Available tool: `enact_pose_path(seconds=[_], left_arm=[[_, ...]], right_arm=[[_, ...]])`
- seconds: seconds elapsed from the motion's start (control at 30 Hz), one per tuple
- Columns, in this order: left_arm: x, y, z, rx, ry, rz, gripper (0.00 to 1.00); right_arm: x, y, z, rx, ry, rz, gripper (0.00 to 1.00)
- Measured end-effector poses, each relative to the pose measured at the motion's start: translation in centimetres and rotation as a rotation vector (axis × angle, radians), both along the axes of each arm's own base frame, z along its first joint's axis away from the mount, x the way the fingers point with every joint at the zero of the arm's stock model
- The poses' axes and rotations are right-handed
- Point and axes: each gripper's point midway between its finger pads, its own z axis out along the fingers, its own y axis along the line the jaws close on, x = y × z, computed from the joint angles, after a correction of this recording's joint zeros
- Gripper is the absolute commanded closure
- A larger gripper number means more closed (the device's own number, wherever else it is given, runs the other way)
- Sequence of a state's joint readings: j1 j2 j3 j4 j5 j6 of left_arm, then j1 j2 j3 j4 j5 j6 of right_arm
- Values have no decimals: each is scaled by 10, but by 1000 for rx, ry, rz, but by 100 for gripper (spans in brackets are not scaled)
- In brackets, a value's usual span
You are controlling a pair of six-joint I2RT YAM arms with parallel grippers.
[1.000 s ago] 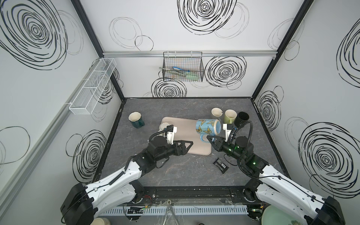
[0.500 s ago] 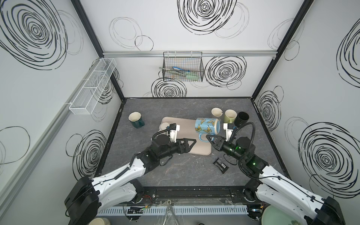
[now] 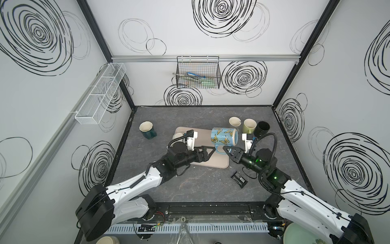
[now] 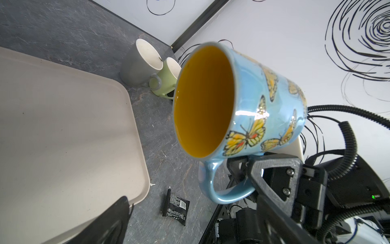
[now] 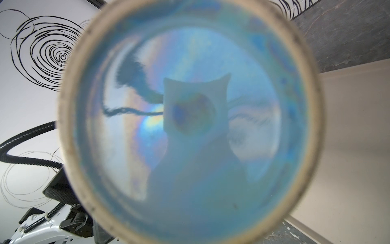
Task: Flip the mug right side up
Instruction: 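Bring the left gripper to the blue mug's handle while the right gripper holds it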
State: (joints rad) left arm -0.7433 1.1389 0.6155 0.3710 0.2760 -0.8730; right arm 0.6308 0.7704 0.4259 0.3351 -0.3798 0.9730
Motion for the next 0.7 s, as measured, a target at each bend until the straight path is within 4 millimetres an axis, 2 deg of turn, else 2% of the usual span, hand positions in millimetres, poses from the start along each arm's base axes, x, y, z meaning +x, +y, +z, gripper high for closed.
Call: enact_pose_path(seconds=[0.3,0.7], left_arm=[[3,-4,-4,-11,10,-13,4],[9,-11,14,-114,4,-7,4]], right_arm=[[1,-1,5,44,-13,-2,100],[-2,0,2,94,7,11,100]])
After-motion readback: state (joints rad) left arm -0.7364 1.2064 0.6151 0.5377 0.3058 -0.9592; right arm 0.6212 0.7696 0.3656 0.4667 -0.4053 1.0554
